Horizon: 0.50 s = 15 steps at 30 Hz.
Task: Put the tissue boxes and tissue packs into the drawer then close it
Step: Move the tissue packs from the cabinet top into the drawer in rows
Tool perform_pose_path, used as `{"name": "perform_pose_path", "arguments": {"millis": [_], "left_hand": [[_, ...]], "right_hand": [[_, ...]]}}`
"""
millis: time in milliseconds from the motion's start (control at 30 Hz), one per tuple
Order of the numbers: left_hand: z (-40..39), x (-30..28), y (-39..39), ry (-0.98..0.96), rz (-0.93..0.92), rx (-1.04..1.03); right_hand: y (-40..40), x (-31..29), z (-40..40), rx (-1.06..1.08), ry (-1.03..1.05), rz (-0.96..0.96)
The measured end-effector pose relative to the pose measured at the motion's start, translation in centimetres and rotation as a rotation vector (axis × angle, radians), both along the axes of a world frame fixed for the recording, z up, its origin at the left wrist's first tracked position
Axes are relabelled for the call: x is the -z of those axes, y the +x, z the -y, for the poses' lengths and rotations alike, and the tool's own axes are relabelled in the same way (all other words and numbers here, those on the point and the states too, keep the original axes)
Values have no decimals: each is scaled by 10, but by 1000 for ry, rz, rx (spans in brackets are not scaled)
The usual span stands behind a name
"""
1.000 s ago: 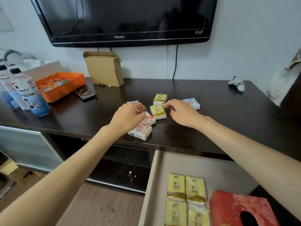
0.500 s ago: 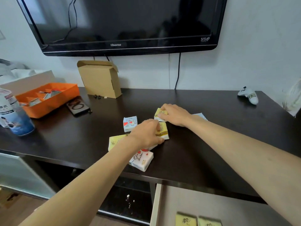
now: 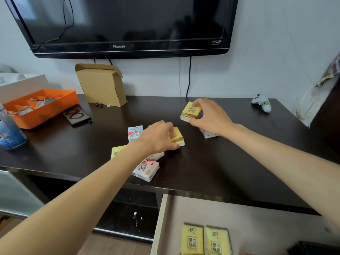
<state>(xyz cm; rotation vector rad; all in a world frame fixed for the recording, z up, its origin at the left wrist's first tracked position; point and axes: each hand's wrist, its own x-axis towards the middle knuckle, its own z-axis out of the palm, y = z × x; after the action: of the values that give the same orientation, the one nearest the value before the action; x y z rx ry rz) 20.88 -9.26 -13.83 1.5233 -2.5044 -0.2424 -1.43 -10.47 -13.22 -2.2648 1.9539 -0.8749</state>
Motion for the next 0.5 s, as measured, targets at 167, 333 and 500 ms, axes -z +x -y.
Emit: {"name": "perform_pose_path", "arguments": {"millis": [167, 333, 500], "left_hand": [[-47, -8, -4, -50, -80, 55], [-114, -1, 9, -59, -172, 159], [-178, 24, 23, 36, -281, 310]], "right_hand": [[-21, -5, -70, -1, 45, 79], [-31, 9, -165, -34, 133, 162], [-30, 25, -259, -113, 220, 293]]}}
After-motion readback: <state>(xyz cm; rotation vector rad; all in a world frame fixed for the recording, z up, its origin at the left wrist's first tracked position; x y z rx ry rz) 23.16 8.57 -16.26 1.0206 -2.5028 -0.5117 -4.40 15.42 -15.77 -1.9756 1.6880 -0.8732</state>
